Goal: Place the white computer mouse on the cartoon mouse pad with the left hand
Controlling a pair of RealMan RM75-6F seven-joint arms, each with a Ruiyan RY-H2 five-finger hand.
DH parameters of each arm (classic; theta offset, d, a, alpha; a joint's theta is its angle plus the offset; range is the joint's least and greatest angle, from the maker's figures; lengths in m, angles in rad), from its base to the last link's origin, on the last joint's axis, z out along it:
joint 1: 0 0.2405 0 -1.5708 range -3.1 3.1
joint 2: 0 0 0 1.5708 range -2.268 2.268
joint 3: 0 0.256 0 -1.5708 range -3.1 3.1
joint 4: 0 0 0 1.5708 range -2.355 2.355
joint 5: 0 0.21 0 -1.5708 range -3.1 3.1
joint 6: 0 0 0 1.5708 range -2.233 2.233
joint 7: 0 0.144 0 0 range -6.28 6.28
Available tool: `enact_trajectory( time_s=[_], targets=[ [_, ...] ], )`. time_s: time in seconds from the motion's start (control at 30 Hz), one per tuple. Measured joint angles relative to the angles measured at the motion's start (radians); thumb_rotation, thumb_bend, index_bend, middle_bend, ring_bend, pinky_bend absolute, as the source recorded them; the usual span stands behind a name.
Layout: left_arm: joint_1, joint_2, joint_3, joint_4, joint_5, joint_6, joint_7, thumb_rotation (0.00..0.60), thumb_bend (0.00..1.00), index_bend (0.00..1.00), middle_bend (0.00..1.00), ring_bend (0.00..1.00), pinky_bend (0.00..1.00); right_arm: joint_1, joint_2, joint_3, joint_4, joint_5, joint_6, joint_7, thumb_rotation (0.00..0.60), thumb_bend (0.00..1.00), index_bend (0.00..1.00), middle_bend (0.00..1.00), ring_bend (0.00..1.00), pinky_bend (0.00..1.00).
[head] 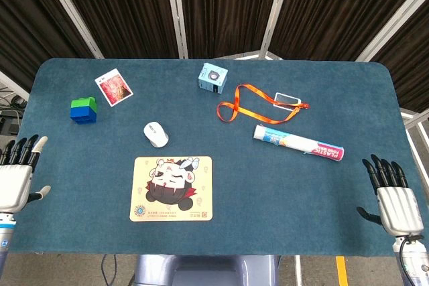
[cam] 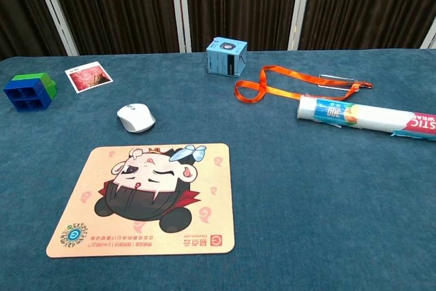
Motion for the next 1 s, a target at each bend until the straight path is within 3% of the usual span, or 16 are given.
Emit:
enact_trajectory(
  time_s=[1.0],
  targets=[
    [0.0, -0.002, 0.002, 0.002, 0.002, 0.002, 0.012, 0.6, 0.0, 0.0, 0.0, 0.0, 0.0, 0.001, 0.001, -0.001, 0.001, -0.001, -0.002, 0.003, 0.6, 0.09, 0.0, 0.0, 0.0, 0.0]
  ],
)
